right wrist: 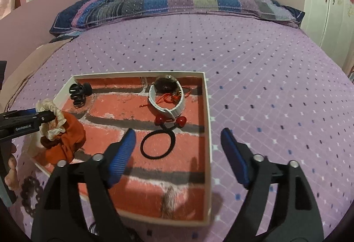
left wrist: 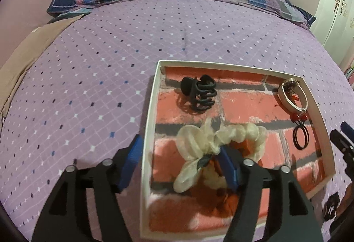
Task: Organize jewelry
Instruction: 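Withdraw both tools toward the wooden bead bracelet and black cord bracelet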
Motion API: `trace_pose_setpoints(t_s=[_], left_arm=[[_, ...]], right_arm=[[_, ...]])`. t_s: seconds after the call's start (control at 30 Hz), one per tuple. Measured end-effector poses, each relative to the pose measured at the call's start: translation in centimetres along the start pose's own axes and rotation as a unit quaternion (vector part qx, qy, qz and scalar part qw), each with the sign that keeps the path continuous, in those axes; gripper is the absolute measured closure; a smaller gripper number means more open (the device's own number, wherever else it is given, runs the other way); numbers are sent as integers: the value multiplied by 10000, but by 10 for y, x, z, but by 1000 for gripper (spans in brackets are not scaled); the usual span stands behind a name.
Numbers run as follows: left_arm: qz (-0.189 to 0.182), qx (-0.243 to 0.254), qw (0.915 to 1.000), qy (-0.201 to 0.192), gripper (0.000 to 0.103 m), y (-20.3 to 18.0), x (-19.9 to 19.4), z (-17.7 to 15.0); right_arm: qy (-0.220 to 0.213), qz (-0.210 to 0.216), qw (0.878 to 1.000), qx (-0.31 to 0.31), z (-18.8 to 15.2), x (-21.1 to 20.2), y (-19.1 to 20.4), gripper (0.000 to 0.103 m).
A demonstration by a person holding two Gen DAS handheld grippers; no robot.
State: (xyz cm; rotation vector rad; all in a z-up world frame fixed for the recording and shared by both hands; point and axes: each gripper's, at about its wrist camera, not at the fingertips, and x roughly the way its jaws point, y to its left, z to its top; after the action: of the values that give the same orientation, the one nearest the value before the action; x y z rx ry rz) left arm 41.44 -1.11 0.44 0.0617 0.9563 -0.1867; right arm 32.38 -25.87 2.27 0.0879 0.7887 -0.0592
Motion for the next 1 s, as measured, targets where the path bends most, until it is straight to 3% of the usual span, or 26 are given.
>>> trace_pose_setpoints(t_s=[0.4,0.73,1.0], left_arm=[[-161,-175,9997,-51,34,17,-39,-47],[129,51,9980,-619,27,14,-100,-108],[109,-57,9987,-492,27,19,-103,-148]], right_arm=[[-304,47,9993,219,-31,-62,-18,18],[-464,-187,9986,197,-71,-106,-36,18],[-361,-267,9987,228,-107,-115,-33,18]])
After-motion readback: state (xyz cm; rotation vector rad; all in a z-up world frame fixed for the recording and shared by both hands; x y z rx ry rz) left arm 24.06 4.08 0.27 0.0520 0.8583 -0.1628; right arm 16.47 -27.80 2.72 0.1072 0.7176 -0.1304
